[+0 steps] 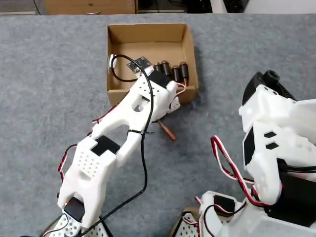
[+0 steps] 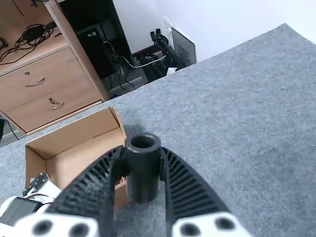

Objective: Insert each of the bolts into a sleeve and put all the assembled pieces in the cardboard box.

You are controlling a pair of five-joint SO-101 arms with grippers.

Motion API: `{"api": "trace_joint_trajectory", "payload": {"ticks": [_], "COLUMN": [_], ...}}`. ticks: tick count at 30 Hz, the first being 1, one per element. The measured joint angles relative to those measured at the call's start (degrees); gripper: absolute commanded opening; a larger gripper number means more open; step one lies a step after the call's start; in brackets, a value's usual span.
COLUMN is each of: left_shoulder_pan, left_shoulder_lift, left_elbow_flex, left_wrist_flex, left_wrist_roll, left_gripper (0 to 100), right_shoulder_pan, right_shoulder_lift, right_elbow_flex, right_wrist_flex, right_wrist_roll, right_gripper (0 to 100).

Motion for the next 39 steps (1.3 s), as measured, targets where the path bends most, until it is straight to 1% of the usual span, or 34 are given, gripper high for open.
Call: {"api": "trace_joint_trajectory", "payload": {"ticks": [5,9,20,21,22,23,24,26,32,35,39], "left_shoulder_pan": [0.0,0.0,-0.09,-0.09,-0.09,0.0,0.0,0.0,-0.26,-0.62,-1.76], "left_shoulder_lift": [0.09,1.41,9.23,10.11,10.9,11.43,11.78,11.96,10.11,8.53,7.12], "left_elbow_flex": [0.0,-0.18,-2.02,-2.11,-2.29,-2.46,-2.99,-3.08,-3.52,-5.27,-10.81], "left_wrist_flex": [1.14,1.14,-2.64,-2.64,-2.64,-2.64,-2.64,-3.16,-2.99,0.26,8.18], "left_wrist_roll": [0.0,0.0,0.0,0.0,0.0,0.0,0.0,0.18,0.18,0.0,0.0], "left_gripper": [10,10,9,7,3,1,3,1,2,2,2], "right_shoulder_pan": [0.0,0.0,0.0,0.0,0.0,0.0,0.0,0.0,0.0,0.0,0.0], "right_shoulder_lift": [0.0,0.0,0.0,0.0,0.0,0.0,0.0,0.0,0.0,0.0,0.0], "right_elbow_flex": [0.0,0.0,0.0,0.0,0.0,0.0,0.0,0.0,0.0,0.0,0.0], "right_wrist_flex": [0.0,0.0,0.0,0.0,0.0,0.0,0.0,0.0,0.0,0.0,0.0], "right_wrist_roll": [0.0,0.0,0.0,0.0,0.0,0.0,0.0,0.0,0.0,0.0,0.0], "right_gripper": [0.2,0.2,0.2,0.2,0.2,0.2,0.2,0.2,0.2,0.2,0.2]}}
